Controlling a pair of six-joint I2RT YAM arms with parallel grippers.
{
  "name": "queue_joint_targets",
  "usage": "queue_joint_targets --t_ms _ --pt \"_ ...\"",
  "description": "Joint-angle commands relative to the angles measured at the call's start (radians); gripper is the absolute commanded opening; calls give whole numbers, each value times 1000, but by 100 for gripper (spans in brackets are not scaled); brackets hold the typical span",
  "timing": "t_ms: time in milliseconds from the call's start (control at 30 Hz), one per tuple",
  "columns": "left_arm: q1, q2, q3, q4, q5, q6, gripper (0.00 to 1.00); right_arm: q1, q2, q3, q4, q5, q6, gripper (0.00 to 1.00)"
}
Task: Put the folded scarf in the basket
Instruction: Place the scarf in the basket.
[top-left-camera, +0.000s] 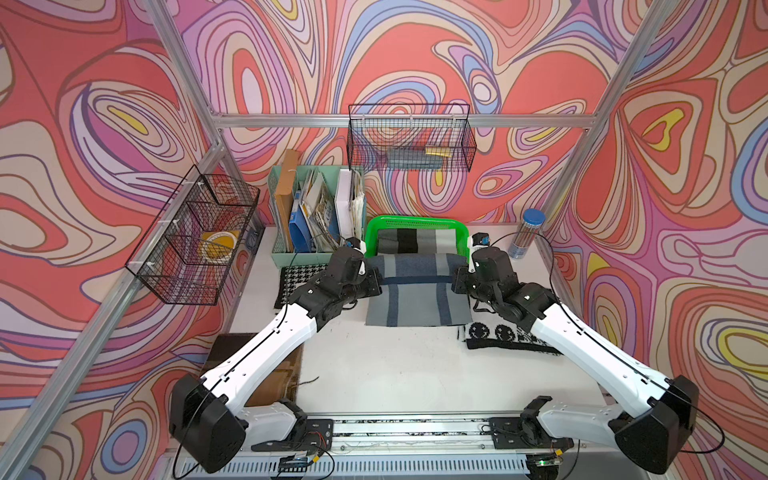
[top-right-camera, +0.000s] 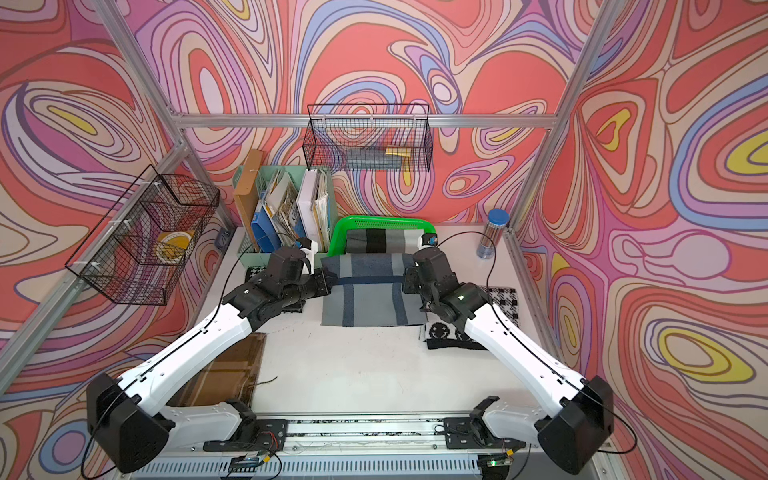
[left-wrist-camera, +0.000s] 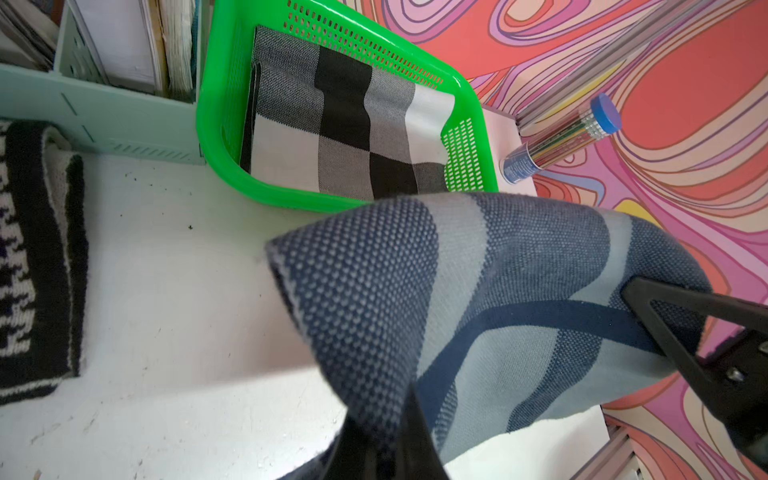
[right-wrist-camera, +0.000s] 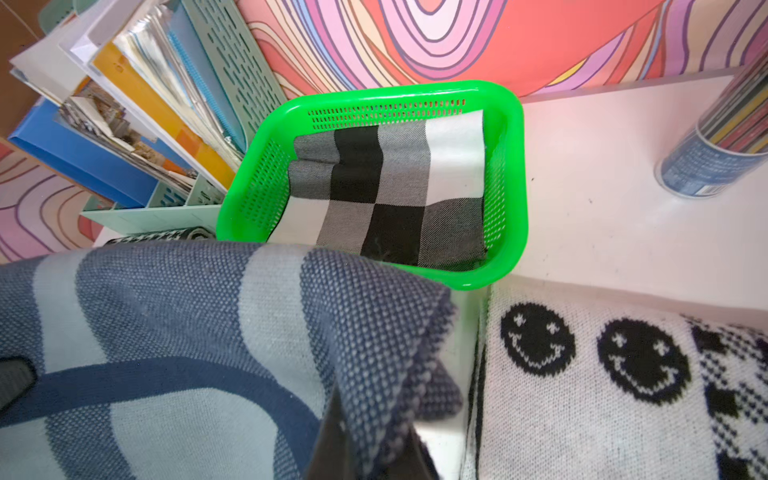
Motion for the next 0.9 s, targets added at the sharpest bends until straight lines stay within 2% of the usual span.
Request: queue_joint_targets --t_ms 0,133,467,667,867 --pt "41 91 115 51 27 61 0 -54 58 72 52 10 -70 0" --pt "54 210 257 34 17 105 0 -113 155 161 80 -27 -91 0" --pt "118 482 530 31 72 115 0 -249 374 348 153 -117 -116 0" --pt "133 628 713 -8 42 128 0 -297 480 440 179 -176 -140 0" --pt "149 722 816 -66 -2 136 0 -336 590 520 180 -232 -145 0"
